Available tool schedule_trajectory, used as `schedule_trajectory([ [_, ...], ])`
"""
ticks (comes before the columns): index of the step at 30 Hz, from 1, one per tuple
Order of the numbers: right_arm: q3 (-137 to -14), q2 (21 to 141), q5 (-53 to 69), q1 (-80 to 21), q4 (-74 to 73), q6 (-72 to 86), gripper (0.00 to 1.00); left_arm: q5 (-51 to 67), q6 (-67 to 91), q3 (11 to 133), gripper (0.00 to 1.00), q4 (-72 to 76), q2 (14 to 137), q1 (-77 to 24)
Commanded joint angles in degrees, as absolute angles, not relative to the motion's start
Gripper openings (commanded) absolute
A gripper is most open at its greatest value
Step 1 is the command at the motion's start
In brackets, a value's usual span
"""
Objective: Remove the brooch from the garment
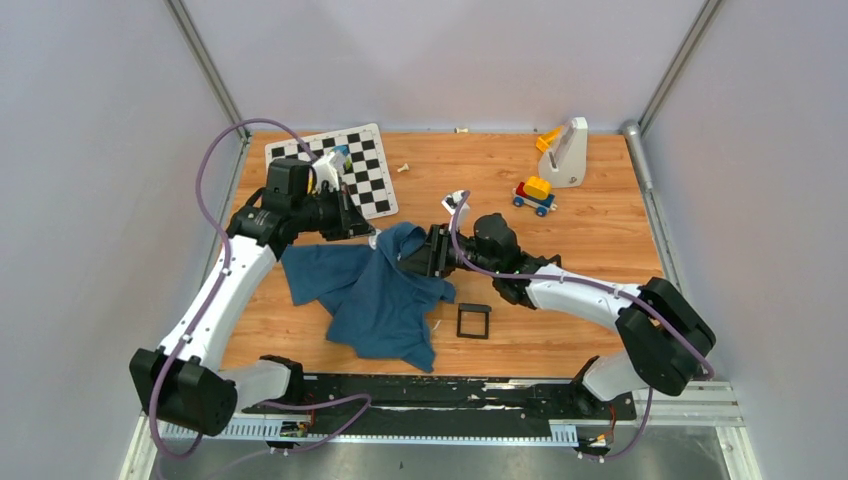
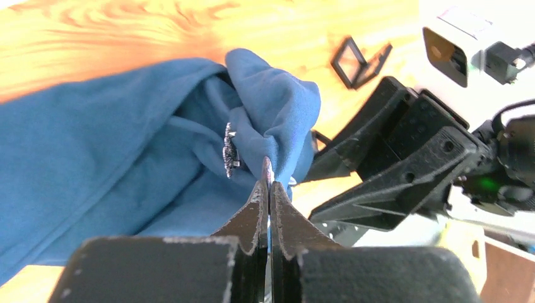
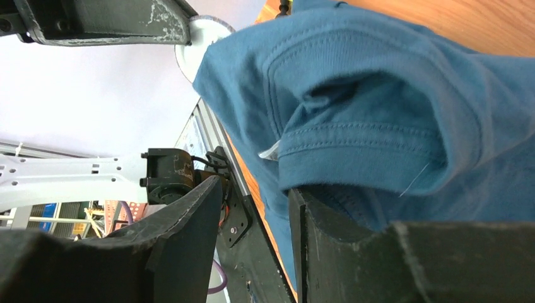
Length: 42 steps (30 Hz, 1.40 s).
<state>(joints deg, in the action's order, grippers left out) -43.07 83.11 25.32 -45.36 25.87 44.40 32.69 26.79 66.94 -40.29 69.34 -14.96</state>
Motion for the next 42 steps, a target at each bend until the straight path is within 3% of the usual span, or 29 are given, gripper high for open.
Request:
schedule_trajectory([
  [1, -47.3, 83.2, 24.7, -45.7, 25.3, 42.5, 0.44, 20.9, 29.5, 63.9, 0.0, -31.6, 63.2, -14.8],
  [8, -49.8, 84.0, 23.5, -45.7, 21.3, 40.2, 0.5, 6.5, 34.6, 57.1, 0.0, -18.1, 57.8, -14.8],
  [12, -52.7, 83.4, 20.5, -45.3, 17.1, 37.0, 0.63, 3.7, 33.2, 57.3, 0.0, -13.5, 57.7, -14.8],
  [18, -60.3, 84.9, 15.6, -43.9, 12.5, 31.3, 0.93, 5.7, 25.8, 60.7, 0.0, -12.3, 58.3, -14.8],
  [22, -66.4, 89.7, 17.4, -42.1, 11.3, 28.2, 0.98, 11.9, 23.3, 62.4, 0.0, -14.3, 58.6, -14.8],
  [27, -72.0, 96.6, 24.8, -41.3, 11.0, 24.2, 1.0, 16.9, 22.2, 64.2, 0.0, -18.7, 58.0, -14.8],
  [33, -70.6, 99.8, 28.4, -42.1, 15.6, 22.2, 0.97, 16.9, 20.8, 67.2, 0.0, -22.9, 58.0, -14.8],
  [42, -60.7, 90.7, 30.1, -39.4, 20.5, 27.5, 0.82, 23.7, 23.5, 62.8, 0.0, -20.2, 56.1, -14.8],
])
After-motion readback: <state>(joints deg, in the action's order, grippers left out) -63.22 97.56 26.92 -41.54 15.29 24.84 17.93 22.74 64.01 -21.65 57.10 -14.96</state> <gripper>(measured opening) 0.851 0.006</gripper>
